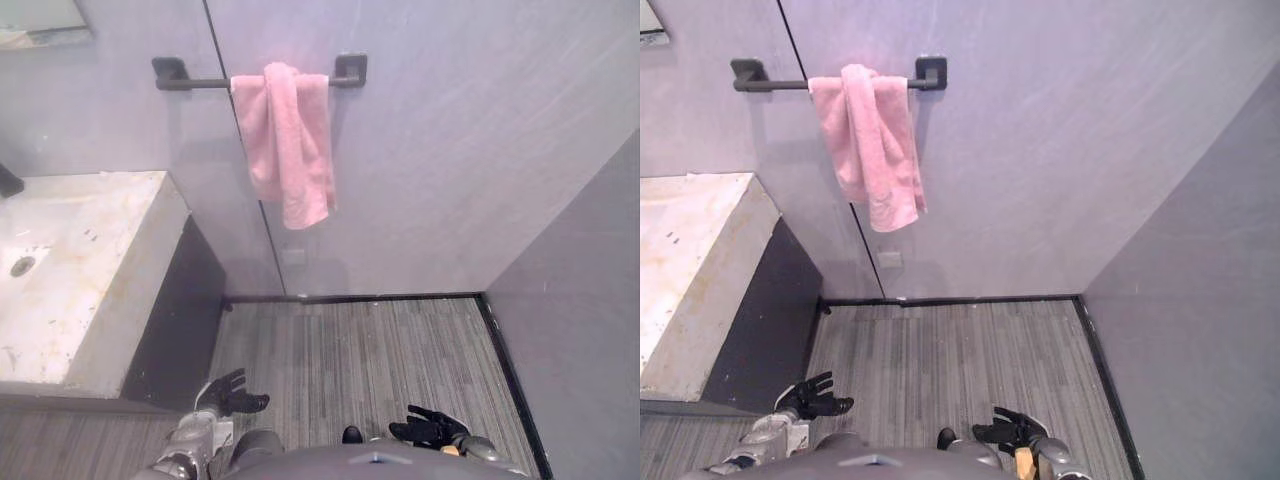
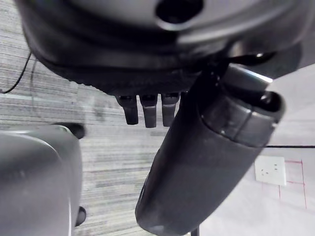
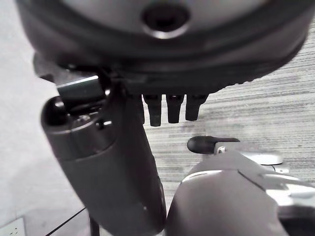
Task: Organize the bathroom.
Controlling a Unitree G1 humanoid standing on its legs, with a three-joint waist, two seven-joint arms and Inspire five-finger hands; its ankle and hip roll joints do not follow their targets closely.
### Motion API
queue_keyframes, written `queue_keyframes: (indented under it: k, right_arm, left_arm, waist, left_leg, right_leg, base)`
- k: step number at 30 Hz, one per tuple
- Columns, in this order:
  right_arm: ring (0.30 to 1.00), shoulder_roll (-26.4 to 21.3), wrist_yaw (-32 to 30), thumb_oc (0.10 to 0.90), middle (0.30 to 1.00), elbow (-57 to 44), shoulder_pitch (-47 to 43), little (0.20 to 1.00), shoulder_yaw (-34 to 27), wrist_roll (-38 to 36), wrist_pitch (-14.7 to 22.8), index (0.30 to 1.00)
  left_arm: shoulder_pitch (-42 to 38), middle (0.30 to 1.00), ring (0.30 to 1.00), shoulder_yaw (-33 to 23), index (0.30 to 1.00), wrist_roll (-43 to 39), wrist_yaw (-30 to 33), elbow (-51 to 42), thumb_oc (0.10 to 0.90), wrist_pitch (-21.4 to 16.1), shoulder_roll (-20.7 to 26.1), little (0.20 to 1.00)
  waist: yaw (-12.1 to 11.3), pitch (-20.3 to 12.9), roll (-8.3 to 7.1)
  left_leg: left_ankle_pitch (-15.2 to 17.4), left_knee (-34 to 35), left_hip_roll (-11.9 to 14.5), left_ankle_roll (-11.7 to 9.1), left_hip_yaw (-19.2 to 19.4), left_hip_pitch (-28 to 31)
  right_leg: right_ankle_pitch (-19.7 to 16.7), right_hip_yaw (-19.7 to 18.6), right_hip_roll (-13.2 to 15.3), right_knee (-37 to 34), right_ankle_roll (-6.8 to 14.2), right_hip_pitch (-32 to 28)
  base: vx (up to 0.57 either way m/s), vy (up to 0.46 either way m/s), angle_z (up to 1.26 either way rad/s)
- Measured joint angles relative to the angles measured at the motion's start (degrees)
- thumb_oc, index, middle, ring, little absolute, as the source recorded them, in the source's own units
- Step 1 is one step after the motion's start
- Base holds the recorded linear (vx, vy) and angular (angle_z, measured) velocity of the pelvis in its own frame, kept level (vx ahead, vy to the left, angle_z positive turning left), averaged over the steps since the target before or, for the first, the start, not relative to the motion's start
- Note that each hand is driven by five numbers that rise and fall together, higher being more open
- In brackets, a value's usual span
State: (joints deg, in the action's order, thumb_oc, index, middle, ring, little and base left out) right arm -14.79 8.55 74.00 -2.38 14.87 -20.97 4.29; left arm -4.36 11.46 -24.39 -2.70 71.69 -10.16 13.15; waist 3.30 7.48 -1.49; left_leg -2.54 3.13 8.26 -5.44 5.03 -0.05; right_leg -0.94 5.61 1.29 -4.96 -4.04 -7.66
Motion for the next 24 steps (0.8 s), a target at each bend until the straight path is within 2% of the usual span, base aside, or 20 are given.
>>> queue_keyframes:
  k: [1, 2, 4, 6, 7, 10, 11, 13, 14, 17, 19, 20, 21, 22, 24]
  right_arm:
    - [0.900, -0.99, -0.27, 0.800, 0.900, -0.60, 0.06, 0.900, -0.14, -0.02, 0.32, 0.900]
    - [0.900, -1.48, -0.33, 0.800, 0.900, -0.85, 0.42, 0.900, -0.21, -0.02, 0.50, 0.900]
    - [0.900, -2.65, -0.69, 0.800, 0.900, -1.42, 2.06, 0.900, -0.19, -0.11, 2.06, 0.900]
    - [0.900, -4.13, -1.61, 0.800, 0.900, -2.86, 3.66, 0.900, -0.21, -0.26, 4.07, 0.900]
    - [0.900, -4.54, -2.41, 0.800, 0.900, -3.77, 4.50, 0.900, -0.23, -0.30, 5.54, 0.900]
    - [0.900, -4.33, -4.15, 0.800, 0.900, -9.26, 5.89, 0.900, -0.16, -0.23, 7.25, 0.900]
    - [0.900, -4.58, -5.39, 0.800, 0.900, -13.31, 6.36, 0.900, -0.24, -0.20, 7.62, 0.900]
    - [0.900, -4.62, -7.45, 0.800, 0.900, -19.20, 6.29, 0.900, -0.91, -0.16, 8.48, 0.900]
    - [0.900, -4.62, -8.15, 0.800, 0.900, -20.79, 6.12, 0.900, -0.96, -0.18, 8.69, 0.900]
    - [0.900, -4.62, -13.98, 0.800, 0.900, -34.18, 6.98, 0.900, -2.53, -0.15, 8.58, 0.900]
    - [0.900, -4.76, -16.91, 0.800, 0.900, -40.55, 7.04, 0.900, -3.06, -0.13, 8.63, 0.900]
    - [0.900, -4.79, -18.56, 0.800, 0.900, -43.58, 6.77, 0.900, -3.16, -0.11, 8.65, 0.900]
    - [0.900, -5.12, -19.96, 0.800, 0.900, -46.12, 5.49, 0.900, -3.17, 0.38, 8.71, 0.900]
    - [0.900, -5.43, -20.85, 0.800, 0.900, -48.19, 4.91, 0.900, -3.09, 1.21, 8.80, 0.900]
    - [0.900, -5.67, -22.30, 0.800, 0.900, -49.78, 4.97, 0.900, -3.09, 2.74, 9.10, 0.900]
  left_arm:
    - [-1.04, 0.900, 0.900, 0.00, 0.900, 0.01, 1.22, -0.11, 0.800, 0.52, -0.43, 0.900]
    - [-0.79, 0.900, 0.900, 0.01, 0.900, 0.00, 1.96, -0.37, 0.800, 0.71, -0.67, 0.900]
    - [-0.07, 0.900, 0.900, 0.01, 0.900, -0.42, 3.26, -0.45, 0.800, 1.94, -1.31, 0.900]
    - [0.81, 0.900, 0.900, 0.00, 0.900, -0.53, 4.29, -0.76, 0.800, 2.69, -1.64, 0.900]
    - [2.39, 0.900, 0.900, -0.16, 0.900, -0.72, 5.13, -2.44, 0.800, 2.81, -1.21, 0.900]
    - [4.45, 0.900, 0.900, -0.95, 0.900, -2.19, 6.18, -9.92, 0.800, 3.60, 1.86, 0.900]
    - [5.37, 0.900, 0.900, -0.86, 0.900, -2.52, 5.57, -15.90, 0.800, 4.62, 2.63, 0.900]
    - [5.10, 0.900, 0.900, -0.87, 0.900, -3.06, 5.53, -23.83, 0.800, 4.89, 3.50, 0.900]
    - [4.51, 0.900, 0.900, -0.84, 0.900, -3.05, 5.18, -25.54, 0.800, 4.95, 3.94, 0.900]
    - [3.76, 0.900, 0.900, 0.28, 0.900, -3.13, 3.65, -39.90, 0.800, 6.22, 8.74, 0.900]
    - [2.29, 0.900, 0.900, 0.92, 0.900, -4.74, 3.03, -44.42, 0.800, 6.90, 10.49, 0.900]
    - [1.14, 0.900, 0.900, 0.91, 0.900, -4.78, 2.74, -45.81, 0.800, 7.13, 10.55, 0.900]
    - [-0.39, 0.900, 0.900, 1.40, 0.900, -4.83, 2.71, -46.49, 0.800, 8.01, 10.75, 0.900]
    - [-0.87, 0.900, 0.900, 2.21, 0.900, -4.84, 2.35, -47.33, 0.800, 8.91, 11.47, 0.900]
    - [-0.87, 0.900, 0.900, 2.40, 0.900, -5.21, 2.02, -47.80, 0.800, 9.42, 11.55, 0.900]
  waist:
    - [0.17, 1.52, 1.44]
    - [0.10, 1.61, 1.81]
    - [0.03, 0.82, 3.10]
    - [-0.02, -0.29, 5.33]
    - [0.12, -0.84, 6.31]
    - [0.13, -0.59, 3.10]
    - [0.15, -0.12, 2.30]
    - [0.04, 0.25, 1.55]
    - [0.02, 0.19, 1.40]
    - [0.14, 0.56, 0.66]
    - [0.20, 0.58, 0.69]
    - [0.15, 0.58, 0.72]
    - [0.00, 1.39, 1.70]
    - [0.49, 1.90, 2.12]
    - [1.41, 1.79, 1.70]
  left_leg:
    - [-3.03, 2.42, 1.85, -0.90, 1.32, -0.76]
    - [-3.78, 2.22, 2.47, -1.09, 1.64, -1.18]
    - [-4.28, 1.93, 2.99, -0.77, 1.60, -2.46]
    - [-3.80, -0.13, 2.12, -0.01, 3.21, -2.47]
    - [-7.45, 0.86, 1.87, 0.65, 4.66, -0.99]
    - [-6.88, 1.76, -2.91, 2.61, 5.55, 0.48]
    - [-6.67, 1.75, -4.33, 3.09, 5.61, 0.65]
    - [-5.94, 1.74, -5.76, 4.16, 6.14, 1.40]
    - [-5.68, 1.74, -5.96, 4.39, 6.15, 1.67]
    - [-4.11, 1.86, -6.86, 4.54, 6.03, 2.57]
    - [-3.22, 1.88, -6.96, 4.74, 5.46, 2.61]
    - [-2.83, 1.89, -7.16, 5.05, 4.75, 2.68]
    - [-2.62, 1.89, -7.52, 6.03, 1.55, 3.06]
    - [-2.46, 2.06, -7.15, 6.99, 0.94, 3.79]
    - [-2.24, 2.09, -7.51, 7.25, 1.33, 4.55]
  right_leg:
    - [0.37, 1.22, -0.29, -0.01, 0.35, -1.57]
    - [0.62, 1.60, -0.33, 0.00, 0.52, -2.01]
    - [1.94, 2.29, -0.20, 0.01, 1.67, -3.47]
    - [3.29, 2.44, -0.01, 0.06, 4.13, -4.22]
    - [4.10, 2.19, 0.59, 0.12, 5.62, -5.24]
    - [4.26, 1.55, 5.13, 0.09, 8.96, -5.33]
    - [4.21, 0.94, 6.59, 0.38, 9.67, -5.24]
    - [3.63, 0.46, 8.13, 1.10, 10.50, -5.20]
    - [3.31, 0.52, 8.35, 1.44, 10.83, -5.19]
    - [2.95, 0.24, 8.91, 4.20, 10.77, -4.12]
    - [2.91, -0.14, 8.96, 7.18, 10.74, -2.39]
    - [2.88, -0.93, 8.97, 10.27, 10.72, -0.48]
    - [2.83, -2.51, 8.62, 18.37, 10.84, 3.91]
    - [3.47, -3.46, 8.85, 24.48, 11.06, 7.29]
    - [4.90, -3.59, 9.42, 23.39, 10.46, 8.00]
  base:
    - [0.15, 0.087, 0.25]
    - [0.21, 0.145, 0.32]
    - [0.20, 0.166, 0.22]
    - [0.17, 0.157, 0.04]
    - [0.12, 0.147, -0.13]
    - [0.16, 0.264, -0.12]
    - [0.10, 0.200, -0.16]
    - [0.13, 0.226, -0.19]
    - [0.14, 0.234, -0.16]
    - [0.09, 0.222, -0.12]
    - [0.04, 0.188, -0.18]
    - [0.08, 0.184, -0.47]
    - [0.09, 0.092, -0.54]
    - [0.08, 0.047, -0.39]
    - [0.05, -0.052, -0.11]
